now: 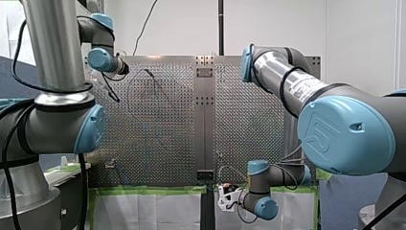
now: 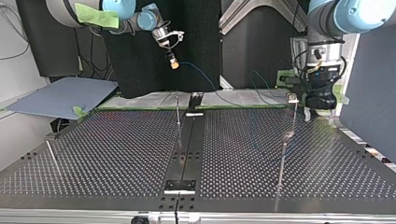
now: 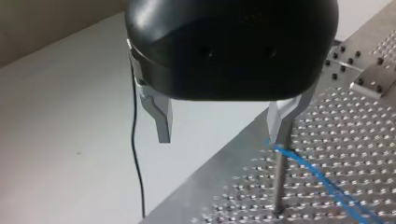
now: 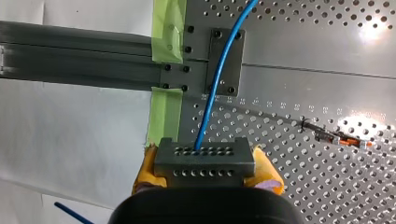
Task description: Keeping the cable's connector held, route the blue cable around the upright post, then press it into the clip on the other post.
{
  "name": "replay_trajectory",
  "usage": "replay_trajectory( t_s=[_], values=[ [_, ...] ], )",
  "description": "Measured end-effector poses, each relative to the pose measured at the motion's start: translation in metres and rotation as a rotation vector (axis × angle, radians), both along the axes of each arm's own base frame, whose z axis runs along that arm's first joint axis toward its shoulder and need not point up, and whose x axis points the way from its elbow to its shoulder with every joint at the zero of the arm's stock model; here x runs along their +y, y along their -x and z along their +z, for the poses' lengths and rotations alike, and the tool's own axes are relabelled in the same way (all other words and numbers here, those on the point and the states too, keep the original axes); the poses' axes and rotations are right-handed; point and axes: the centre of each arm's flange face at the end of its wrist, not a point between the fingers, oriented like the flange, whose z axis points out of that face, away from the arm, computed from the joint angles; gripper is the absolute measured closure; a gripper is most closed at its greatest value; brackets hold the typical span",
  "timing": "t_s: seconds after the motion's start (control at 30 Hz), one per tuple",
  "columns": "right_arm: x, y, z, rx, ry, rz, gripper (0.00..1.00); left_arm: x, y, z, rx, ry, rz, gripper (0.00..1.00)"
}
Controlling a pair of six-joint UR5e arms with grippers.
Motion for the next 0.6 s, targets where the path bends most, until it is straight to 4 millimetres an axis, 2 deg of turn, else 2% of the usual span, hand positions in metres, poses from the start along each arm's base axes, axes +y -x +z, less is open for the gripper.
replay_trajectory(
  t_s=[0.3,0.6],
  values=[
    [-0.003,-0.001,0.001,-0.012,-0.003,-0.013,1.00,-0.015,-0.002,0.031,0.014,-0.081,0.002,0.01],
    [-0.004,-0.001,0.000,-0.016,-0.006,-0.015,1.00,-0.039,-0.015,0.036,0.090,-0.154,-0.004,0.01]
  ],
)
